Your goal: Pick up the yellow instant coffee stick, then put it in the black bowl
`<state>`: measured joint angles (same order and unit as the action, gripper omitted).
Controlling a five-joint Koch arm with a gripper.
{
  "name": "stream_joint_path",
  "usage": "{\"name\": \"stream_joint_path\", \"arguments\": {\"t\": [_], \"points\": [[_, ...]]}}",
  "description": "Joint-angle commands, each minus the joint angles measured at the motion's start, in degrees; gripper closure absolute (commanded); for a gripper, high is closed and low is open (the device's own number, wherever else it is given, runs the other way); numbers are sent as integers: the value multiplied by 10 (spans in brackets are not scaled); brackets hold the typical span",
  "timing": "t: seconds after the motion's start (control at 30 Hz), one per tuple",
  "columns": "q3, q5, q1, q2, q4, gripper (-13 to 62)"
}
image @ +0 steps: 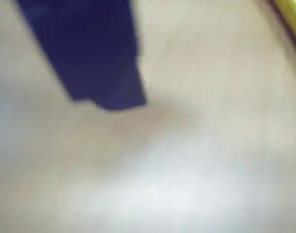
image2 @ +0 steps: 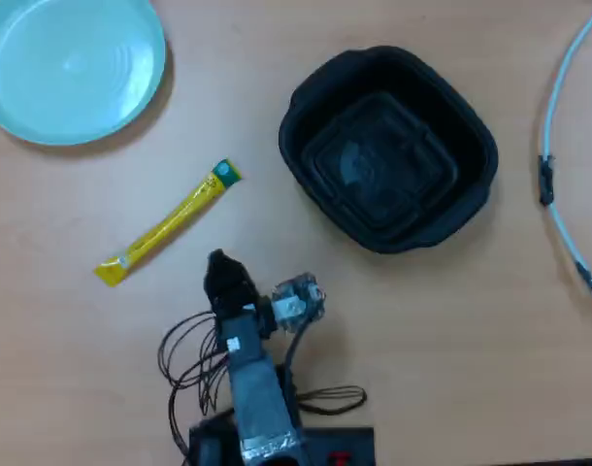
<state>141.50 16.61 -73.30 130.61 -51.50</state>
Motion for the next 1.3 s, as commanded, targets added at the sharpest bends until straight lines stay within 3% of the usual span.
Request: {"name": "stream_joint_path", "arguments": {"t": [0.0,0.23,0.43,0.57,0.87,1.27], "points": [[-77,31,7,24,-25,35],[-221,21,15,-149,-85,34],[-323,50,33,-220,-130,37],[-438,54,39,-263,-235,37],[-706,62,83,-483,-430,36],[-766,57,152,-585,-432,29]]}}
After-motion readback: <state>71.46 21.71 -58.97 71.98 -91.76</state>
